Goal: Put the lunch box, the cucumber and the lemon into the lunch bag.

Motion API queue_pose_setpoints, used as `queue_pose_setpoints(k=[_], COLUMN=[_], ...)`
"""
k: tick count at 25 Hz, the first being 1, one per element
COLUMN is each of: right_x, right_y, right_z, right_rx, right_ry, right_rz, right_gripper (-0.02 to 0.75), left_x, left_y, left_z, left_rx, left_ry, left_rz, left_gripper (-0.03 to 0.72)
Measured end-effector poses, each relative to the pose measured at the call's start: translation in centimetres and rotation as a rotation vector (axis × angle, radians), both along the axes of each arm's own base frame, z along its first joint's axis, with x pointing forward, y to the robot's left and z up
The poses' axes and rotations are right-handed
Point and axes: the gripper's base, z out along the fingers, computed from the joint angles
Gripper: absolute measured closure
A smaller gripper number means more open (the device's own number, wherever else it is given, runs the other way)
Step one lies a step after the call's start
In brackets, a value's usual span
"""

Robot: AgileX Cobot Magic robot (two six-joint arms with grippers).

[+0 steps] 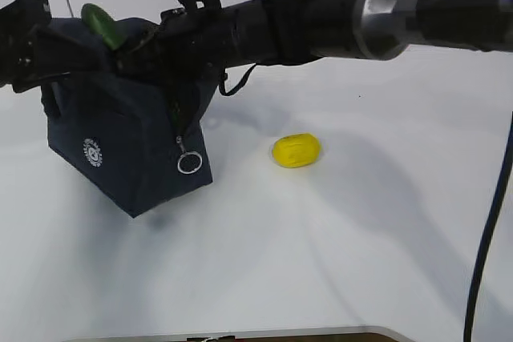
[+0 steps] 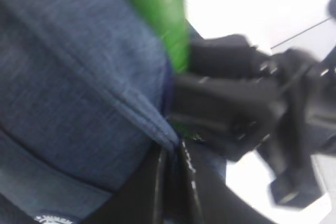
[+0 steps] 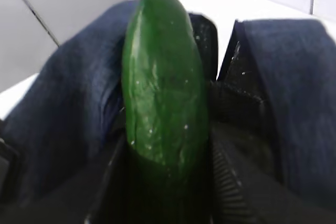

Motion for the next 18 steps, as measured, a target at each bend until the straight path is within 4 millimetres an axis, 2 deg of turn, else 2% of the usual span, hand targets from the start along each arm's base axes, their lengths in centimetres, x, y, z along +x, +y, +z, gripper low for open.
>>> queue_pose_setpoints(k=[8,18], right_x=[-0.07,-0.17], right_y=[0.13,0.04], right_z=[-0.28,-0.46], right_rx=[-0.036,-0.085], right_ry=[-0.025,-0.054], right_rz=[0.007,0.027], right_gripper=[0.406,0.358], left_x=[-0.01,-0.07], left_y=[0.00,0.00], left_z=[-0.02,-0.10], left_rx=[0.003,0.018], left_ry=[0.000,-0.001], left_rz=[-0.002,-0.013], left_gripper=[0.686,0.686])
